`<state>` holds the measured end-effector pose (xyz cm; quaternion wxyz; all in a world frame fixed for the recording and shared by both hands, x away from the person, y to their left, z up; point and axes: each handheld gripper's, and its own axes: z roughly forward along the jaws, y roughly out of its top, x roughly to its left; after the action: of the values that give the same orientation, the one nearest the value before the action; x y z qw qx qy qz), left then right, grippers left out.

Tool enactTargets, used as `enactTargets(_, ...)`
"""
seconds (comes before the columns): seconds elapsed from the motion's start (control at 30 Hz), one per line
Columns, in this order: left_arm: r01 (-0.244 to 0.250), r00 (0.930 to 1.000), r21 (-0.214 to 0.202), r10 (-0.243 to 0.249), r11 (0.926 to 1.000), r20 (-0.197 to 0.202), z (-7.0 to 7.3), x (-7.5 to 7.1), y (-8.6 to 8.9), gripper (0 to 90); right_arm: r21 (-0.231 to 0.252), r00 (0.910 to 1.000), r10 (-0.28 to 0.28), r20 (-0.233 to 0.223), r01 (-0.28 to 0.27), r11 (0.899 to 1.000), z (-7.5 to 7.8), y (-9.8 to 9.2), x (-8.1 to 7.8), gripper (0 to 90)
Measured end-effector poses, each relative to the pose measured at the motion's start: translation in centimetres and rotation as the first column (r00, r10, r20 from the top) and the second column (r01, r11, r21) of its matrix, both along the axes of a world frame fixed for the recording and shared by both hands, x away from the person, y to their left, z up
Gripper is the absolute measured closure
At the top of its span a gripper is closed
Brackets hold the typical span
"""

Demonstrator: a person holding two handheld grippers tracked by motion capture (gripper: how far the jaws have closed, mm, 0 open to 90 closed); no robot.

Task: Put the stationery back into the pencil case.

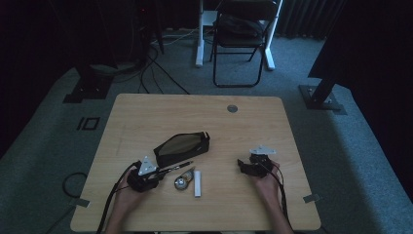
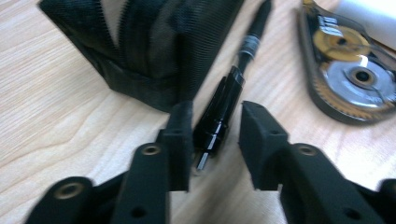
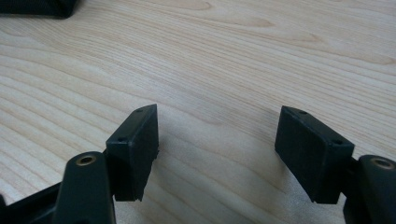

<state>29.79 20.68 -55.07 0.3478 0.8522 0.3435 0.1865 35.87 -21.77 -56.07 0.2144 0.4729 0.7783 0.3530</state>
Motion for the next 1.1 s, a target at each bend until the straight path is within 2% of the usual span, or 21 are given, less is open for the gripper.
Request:
enactTargets(0.07,0.013,0.9999,0.006,-0.013,0.9999,-0.001,0.0,-0.3,0.1,72.9,0.000,1.0000,0.000,0.000,0.000,1.000,0.0,0.0,0.0,30.1)
enactTargets(0.2,0.028,0.9995,0.010,-0.028,0.9996,-0.015,0.1,-0.9,0.6,74.8,0.001,1.0000,-0.001,0.000,0.001,1.000,0.0,0.0,0.0,30.0)
enactTargets(0.23,0.031,0.9994,0.009,-0.031,0.9995,-0.017,0.1,-1.1,0.8,79.3,0.001,1.0000,-0.001,0.000,0.001,1.000,0.0,0.0,0.0,30.0)
enactTargets(0.3,0.038,0.9988,-0.001,-0.038,0.9993,-0.030,0.2,-1.4,1.1,79.1,0.001,1.0000,-0.001,0.000,0.001,1.000,0.0,0.0,0.0,30.0)
enactTargets(0.37,0.038,0.9987,-0.004,-0.038,0.9993,-0.032,0.2,-1.4,1.2,71.0,0.001,1.0000,-0.001,0.000,0.001,1.000,0.0,0.0,0.0,30.0)
enactTargets(0.4,0.026,0.9995,-0.013,-0.026,0.9996,-0.016,0.3,-1.3,1.0,59.4,0.001,1.0000,-0.001,0.000,0.001,1.000,0.0,0.0,0.0,30.0)
enactTargets(0.53,0.034,0.9994,-0.005,-0.034,0.9994,0.006,0.5,-0.4,0.2,57.8,0.001,1.0000,-0.001,0.000,0.001,1.000,0.0,0.0,0.0,30.0)
enactTargets(0.73,0.060,0.9981,0.014,-0.060,0.9981,-0.010,0.1,0.3,-0.8,64.8,0.002,1.0000,-0.002,0.000,0.002,1.000,0.0,0.0,0.0,30.0)
enactTargets(0.8,0.071,0.9974,0.024,-0.071,0.9972,-0.010,0.2,0.4,-0.9,73.4,0.002,1.0000,-0.002,0.000,0.002,1.000,0.0,0.0,0.0,30.0)
enactTargets(0.97,0.094,0.9952,0.034,-0.093,0.9950,-0.030,0.4,0.1,-0.5,74.8,0.002,1.0000,-0.002,0.000,0.002,1.000,0.0,0.0,0.0,30.0)
enactTargets(1.1,0.119,0.9918,0.034,-0.117,0.9924,-0.052,0.5,-0.8,0.5,74.7,0.001,1.0000,-0.002,0.000,0.002,1.000,0.0,0.0,0.0,30.0)
